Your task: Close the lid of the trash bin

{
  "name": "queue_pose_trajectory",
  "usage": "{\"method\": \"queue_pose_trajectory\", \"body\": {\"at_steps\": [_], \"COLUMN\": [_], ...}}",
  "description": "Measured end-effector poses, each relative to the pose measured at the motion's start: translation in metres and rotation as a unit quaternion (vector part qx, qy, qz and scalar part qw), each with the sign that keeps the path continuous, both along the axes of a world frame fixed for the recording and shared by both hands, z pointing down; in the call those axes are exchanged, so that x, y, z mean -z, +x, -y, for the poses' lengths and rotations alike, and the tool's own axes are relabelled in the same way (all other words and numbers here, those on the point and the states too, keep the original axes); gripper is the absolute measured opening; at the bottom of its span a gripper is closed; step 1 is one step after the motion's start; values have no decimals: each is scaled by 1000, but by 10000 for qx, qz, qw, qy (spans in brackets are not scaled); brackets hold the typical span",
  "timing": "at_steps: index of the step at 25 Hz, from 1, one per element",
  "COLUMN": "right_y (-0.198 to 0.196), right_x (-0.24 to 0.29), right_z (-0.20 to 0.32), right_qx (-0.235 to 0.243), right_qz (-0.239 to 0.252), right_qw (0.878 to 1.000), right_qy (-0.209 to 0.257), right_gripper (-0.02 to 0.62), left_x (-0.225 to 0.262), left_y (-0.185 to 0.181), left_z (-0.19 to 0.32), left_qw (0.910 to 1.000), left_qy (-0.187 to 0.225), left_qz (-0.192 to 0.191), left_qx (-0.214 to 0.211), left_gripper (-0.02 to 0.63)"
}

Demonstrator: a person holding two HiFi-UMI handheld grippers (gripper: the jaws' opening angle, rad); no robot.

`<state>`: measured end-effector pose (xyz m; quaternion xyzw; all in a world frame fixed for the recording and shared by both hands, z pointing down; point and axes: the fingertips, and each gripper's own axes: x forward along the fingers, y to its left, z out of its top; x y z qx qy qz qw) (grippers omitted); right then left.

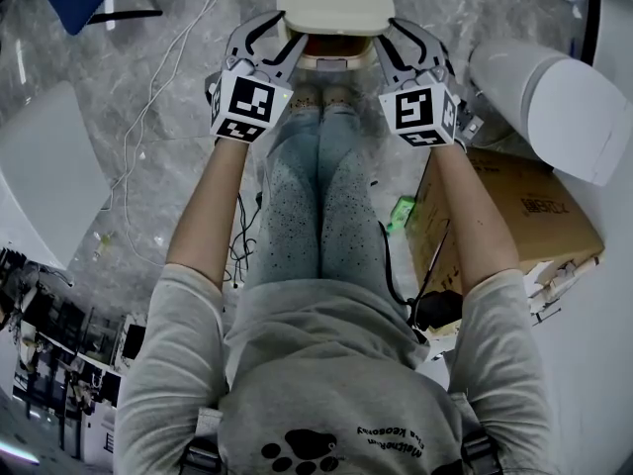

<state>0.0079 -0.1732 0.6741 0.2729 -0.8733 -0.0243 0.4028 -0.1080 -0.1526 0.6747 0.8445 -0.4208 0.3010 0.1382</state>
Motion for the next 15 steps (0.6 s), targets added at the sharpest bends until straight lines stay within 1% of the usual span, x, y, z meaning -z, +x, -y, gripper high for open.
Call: {"method": "queue_pose_trajectory", "body": {"at_steps": [6, 15], "right_y": [1, 4], "right_x": [-12, -32], "right_z": [-11, -26], "right_qx": [90, 190], "right_qz": [-114, -296], "right_qw": [9999, 9994], "right_qy": [-11, -38], "right_gripper": [137, 143], "left_x": [-12, -31], "left_y": [0, 1], "left_z": [-11, -25], "left_qw": [10000, 9997], "left_qy": [-72, -159], "left_qz": [-2, 186], "left_qx": [11, -96], "left_gripper": [170, 172]}}
